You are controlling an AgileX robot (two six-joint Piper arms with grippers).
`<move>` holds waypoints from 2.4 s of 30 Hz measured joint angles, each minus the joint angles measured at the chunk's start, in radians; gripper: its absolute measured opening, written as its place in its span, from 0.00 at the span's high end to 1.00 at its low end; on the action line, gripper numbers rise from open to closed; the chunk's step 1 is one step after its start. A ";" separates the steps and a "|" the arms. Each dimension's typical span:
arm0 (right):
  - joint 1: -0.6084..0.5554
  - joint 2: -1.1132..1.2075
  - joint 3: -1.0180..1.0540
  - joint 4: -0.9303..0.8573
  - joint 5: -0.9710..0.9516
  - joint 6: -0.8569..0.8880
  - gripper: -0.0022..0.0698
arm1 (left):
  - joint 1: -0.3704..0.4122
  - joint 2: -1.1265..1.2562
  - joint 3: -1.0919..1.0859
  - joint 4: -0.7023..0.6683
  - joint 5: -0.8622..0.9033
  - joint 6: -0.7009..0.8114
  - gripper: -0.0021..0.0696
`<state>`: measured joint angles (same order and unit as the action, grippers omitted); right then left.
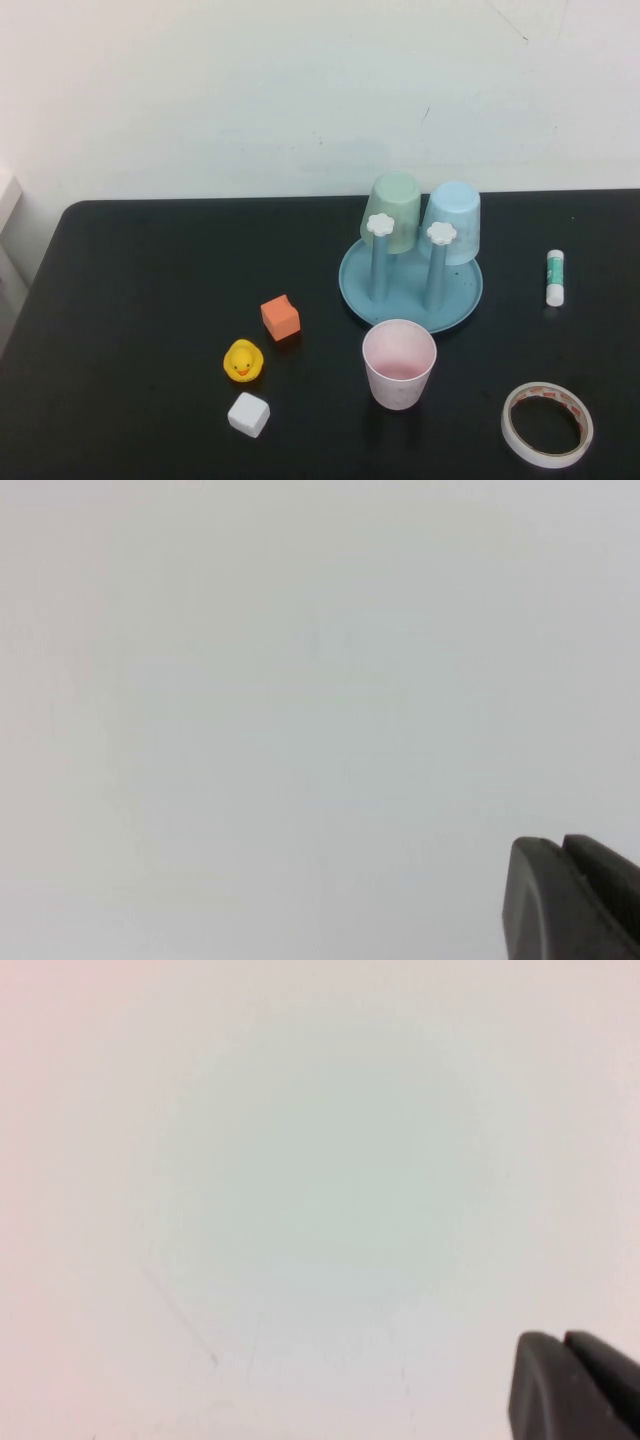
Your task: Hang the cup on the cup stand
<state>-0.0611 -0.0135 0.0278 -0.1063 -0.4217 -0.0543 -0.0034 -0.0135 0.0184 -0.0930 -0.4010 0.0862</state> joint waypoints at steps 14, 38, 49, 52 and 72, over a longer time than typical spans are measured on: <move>0.000 0.074 -0.371 0.011 0.617 -0.004 0.97 | 0.000 0.083 -0.399 0.003 0.640 0.001 0.97; 0.170 1.281 -0.732 1.190 0.915 -1.308 0.93 | 0.000 0.344 -0.490 -0.176 0.863 0.111 0.97; 0.501 1.655 -0.917 1.323 0.673 -1.417 0.39 | 0.000 0.345 -0.490 -0.240 0.861 0.111 0.97; 0.503 1.761 -0.991 1.340 0.659 -1.409 0.33 | 0.000 0.345 -0.490 -0.253 0.861 0.109 0.97; 0.505 2.051 -1.099 1.314 0.608 -1.402 0.77 | 0.000 0.345 -0.490 -0.516 0.725 0.114 0.97</move>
<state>0.4441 2.0379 -1.0710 1.2078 0.1866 -1.4564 -0.0034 0.3314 -0.4712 -0.6089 0.3236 0.2007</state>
